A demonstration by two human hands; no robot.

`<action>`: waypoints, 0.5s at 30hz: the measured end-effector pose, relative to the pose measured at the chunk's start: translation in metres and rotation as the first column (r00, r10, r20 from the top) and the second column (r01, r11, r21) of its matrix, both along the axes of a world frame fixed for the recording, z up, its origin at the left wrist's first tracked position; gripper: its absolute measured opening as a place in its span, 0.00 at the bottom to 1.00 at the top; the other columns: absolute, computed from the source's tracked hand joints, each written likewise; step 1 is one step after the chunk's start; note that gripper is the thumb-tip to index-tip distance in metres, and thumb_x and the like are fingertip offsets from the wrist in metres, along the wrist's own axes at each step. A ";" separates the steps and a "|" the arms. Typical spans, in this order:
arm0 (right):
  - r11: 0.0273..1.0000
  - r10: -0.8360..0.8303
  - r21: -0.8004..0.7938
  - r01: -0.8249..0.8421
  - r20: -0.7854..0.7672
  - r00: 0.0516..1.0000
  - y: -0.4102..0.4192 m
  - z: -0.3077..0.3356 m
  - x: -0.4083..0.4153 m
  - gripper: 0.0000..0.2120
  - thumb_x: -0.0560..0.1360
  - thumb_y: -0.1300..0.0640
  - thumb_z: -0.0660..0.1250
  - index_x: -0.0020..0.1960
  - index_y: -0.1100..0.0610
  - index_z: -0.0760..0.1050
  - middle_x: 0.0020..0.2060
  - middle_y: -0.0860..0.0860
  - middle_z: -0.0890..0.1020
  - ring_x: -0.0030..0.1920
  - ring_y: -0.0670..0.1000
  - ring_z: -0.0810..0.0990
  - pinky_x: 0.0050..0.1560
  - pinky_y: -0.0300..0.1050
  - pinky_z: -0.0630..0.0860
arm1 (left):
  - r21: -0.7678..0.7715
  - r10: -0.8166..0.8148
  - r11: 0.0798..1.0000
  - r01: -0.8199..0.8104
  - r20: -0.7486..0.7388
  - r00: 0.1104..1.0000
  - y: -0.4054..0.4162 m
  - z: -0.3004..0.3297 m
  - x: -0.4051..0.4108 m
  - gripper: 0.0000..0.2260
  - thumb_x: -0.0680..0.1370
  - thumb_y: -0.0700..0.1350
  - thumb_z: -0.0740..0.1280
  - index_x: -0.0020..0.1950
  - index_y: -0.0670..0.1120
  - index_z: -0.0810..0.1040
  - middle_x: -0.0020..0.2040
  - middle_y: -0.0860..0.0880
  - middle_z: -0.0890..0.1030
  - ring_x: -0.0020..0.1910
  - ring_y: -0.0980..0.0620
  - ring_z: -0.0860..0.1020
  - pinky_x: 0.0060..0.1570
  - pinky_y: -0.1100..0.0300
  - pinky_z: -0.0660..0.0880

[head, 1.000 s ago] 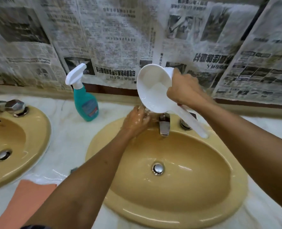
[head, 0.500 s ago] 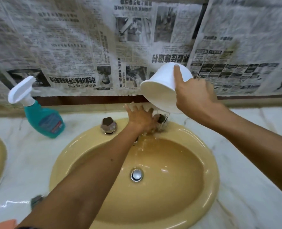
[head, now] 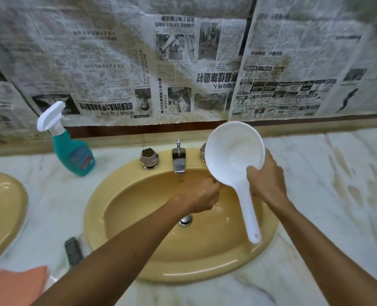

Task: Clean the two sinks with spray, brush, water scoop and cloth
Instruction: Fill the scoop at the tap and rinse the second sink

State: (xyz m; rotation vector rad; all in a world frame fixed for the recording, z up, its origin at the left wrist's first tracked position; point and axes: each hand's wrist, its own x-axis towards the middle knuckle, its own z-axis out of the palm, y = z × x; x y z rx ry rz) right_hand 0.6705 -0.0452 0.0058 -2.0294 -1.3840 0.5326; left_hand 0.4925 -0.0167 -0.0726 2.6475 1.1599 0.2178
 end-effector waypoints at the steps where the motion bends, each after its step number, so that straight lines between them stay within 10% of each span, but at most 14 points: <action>1: 0.999 -0.031 -0.019 0.029 -0.113 0.993 -0.011 -0.008 -0.004 0.20 0.72 0.59 0.63 0.63 0.53 0.71 0.46 0.56 0.82 0.40 0.58 0.82 0.40 0.51 0.80 | -0.047 0.008 0.999 -0.004 0.082 0.997 -0.017 -0.005 -0.006 0.14 0.80 0.42 0.60 0.64 0.43 0.75 0.53 0.41 0.79 0.46 0.42 0.77 0.39 0.49 0.73; 5: 0.987 -0.042 -0.158 -0.031 -0.439 0.898 -0.049 -0.036 -0.026 0.08 0.71 0.65 0.60 0.47 0.61 0.76 0.28 0.54 0.78 0.21 0.52 0.73 0.23 0.40 0.68 | -0.459 0.441 0.856 -0.237 0.412 0.798 -0.078 -0.026 -0.024 0.09 0.80 0.40 0.58 0.45 0.46 0.77 0.38 0.46 0.80 0.35 0.48 0.78 0.36 0.53 0.74; 9: 0.956 -0.062 -0.276 -0.104 -0.535 0.843 -0.056 -0.061 -0.047 0.07 0.72 0.64 0.60 0.43 0.65 0.76 0.25 0.55 0.72 0.22 0.51 0.69 0.26 0.39 0.66 | -0.892 0.889 0.389 -0.231 0.298 0.349 -0.118 -0.032 -0.029 0.13 0.84 0.42 0.55 0.61 0.41 0.76 0.43 0.40 0.84 0.38 0.44 0.84 0.40 0.55 0.79; 15: 0.927 -0.046 -0.308 -0.214 -0.660 0.750 -0.037 -0.083 -0.083 0.09 0.73 0.64 0.58 0.49 0.64 0.74 0.29 0.56 0.74 0.22 0.50 0.69 0.26 0.39 0.65 | -0.980 0.959 0.195 -0.026 0.185 0.217 -0.128 -0.008 -0.033 0.21 0.85 0.54 0.53 0.61 0.41 0.77 0.44 0.40 0.85 0.37 0.45 0.83 0.37 0.53 0.81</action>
